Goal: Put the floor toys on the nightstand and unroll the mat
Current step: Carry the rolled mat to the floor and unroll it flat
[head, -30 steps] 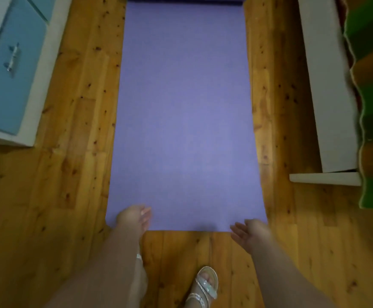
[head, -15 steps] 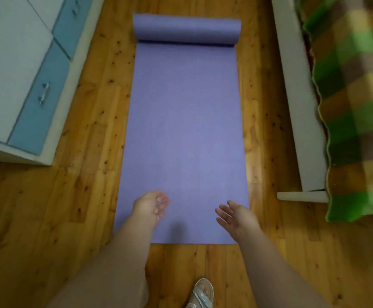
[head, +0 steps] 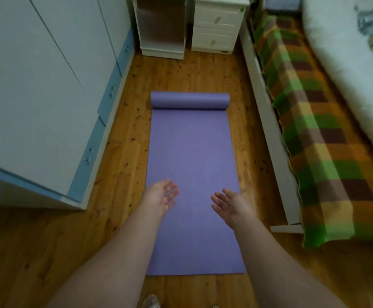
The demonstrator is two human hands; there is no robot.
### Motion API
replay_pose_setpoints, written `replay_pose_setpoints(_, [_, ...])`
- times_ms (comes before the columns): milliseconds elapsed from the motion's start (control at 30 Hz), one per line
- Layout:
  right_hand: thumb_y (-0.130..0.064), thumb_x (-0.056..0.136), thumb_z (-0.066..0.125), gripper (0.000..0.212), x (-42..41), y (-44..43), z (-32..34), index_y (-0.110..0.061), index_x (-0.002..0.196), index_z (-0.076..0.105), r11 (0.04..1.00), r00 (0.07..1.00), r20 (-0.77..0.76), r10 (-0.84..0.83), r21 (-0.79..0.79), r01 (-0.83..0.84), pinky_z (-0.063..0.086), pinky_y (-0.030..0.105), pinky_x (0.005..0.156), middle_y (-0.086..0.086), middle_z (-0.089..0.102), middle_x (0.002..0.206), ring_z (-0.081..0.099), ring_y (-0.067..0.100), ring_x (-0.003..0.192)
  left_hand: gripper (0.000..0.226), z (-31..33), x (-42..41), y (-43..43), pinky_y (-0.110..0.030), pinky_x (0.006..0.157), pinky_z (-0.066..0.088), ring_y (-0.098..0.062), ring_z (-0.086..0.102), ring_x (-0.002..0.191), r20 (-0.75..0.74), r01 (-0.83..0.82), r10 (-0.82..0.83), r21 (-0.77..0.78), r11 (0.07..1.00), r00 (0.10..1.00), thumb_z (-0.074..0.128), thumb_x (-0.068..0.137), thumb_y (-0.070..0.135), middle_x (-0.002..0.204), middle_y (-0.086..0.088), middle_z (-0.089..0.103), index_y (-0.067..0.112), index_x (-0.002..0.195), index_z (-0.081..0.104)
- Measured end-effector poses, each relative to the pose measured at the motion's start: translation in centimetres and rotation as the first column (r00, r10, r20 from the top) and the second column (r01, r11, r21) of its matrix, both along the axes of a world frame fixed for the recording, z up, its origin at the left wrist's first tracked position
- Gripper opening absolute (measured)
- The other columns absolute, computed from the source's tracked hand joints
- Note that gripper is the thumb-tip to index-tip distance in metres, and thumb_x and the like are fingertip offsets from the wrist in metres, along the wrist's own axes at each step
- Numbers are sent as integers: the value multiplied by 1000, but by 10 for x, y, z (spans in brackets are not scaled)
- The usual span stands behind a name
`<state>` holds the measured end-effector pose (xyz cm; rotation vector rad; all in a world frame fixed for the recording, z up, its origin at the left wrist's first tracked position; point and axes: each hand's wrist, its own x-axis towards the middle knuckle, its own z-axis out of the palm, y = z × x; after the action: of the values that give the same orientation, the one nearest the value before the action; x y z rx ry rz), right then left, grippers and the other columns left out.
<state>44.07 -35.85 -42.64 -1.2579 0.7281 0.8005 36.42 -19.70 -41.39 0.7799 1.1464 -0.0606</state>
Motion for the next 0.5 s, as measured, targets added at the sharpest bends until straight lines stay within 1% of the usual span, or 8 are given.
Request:
replay_pose_setpoints(100, [-11, 100, 31, 39, 2, 23, 20, 1, 137, 35, 1000, 1000, 7, -23, 4, 23, 41, 41, 90, 21, 44, 139, 47, 36, 125, 16, 27, 0, 25, -25, 60, 37, -14, 57, 74, -2, 34, -34, 62, 998, 999, 41, 96, 19, 82, 2, 58, 17, 84, 52])
replay_pose_setpoints(133, [-11, 100, 32, 39, 5, 29, 27, 1, 137, 35, 1000, 1000, 10, -23, 5, 23, 42, 41, 90, 21, 44, 139, 48, 36, 125, 14, 34, 3, 32, -26, 62, 38, -14, 58, 74, -2, 41, -41, 81, 996, 999, 41, 96, 20, 84, 1, 59, 16, 89, 52])
replay_pose_setpoints(167, [-11, 100, 33, 39, 9, 34, 34, 2, 136, 36, 1000, 1000, 14, -20, 10, 19, 42, 41, 89, 21, 45, 138, 48, 36, 124, 12, 40, 7, 38, -27, 67, 39, -17, 59, 79, 1, 46, -46, 103, 994, 999, 41, 96, 20, 90, -1, 60, 15, 96, 52])
replay_pose_setpoints(233, [-12, 100, 35, 38, 19, 42, 46, 2, 136, 36, 1000, 1000, 25, -18, 10, 17, 44, 41, 86, 21, 46, 137, 50, 35, 122, 20, 54, 15, 48, -32, 77, 38, -21, 57, 92, 3, 41, -42, 129, 991, 999, 42, 96, 20, 106, -6, 60, 13, 112, 51])
replay_pose_setpoints(300, [-12, 99, 36, 38, 34, 50, 60, 1, 135, 38, 1000, 999, 44, 5, 3, -5, 45, 40, 84, 20, 48, 135, 52, 35, 120, 30, 70, 28, 55, -32, 78, 39, -21, 56, 95, 13, 45, -48, 162, 986, 999, 43, 96, 20, 117, -10, 60, 9, 123, 50])
replay_pose_setpoints(400, [-12, 99, 36, 38, 62, 62, 79, 2, 135, 38, 999, 996, 80, 36, -19, -34, 45, 40, 82, 21, 49, 134, 54, 35, 118, 33, 93, 50, 66, -31, 77, 40, -21, 57, 95, 51, 28, -38, 185, 982, 998, 43, 96, 20, 126, -12, 59, 8, 126, 49])
replay_pose_setpoints(500, [-11, 99, 36, 38, 88, 83, 95, 2, 135, 39, 997, 990, 115, 76, -39, -71, 46, 40, 80, 21, 51, 132, 55, 34, 115, 28, 110, 70, 86, -31, 76, 40, -21, 59, 89, 99, -6, -14, 197, 980, 995, 43, 96, 20, 128, -13, 59, 11, 121, 51])
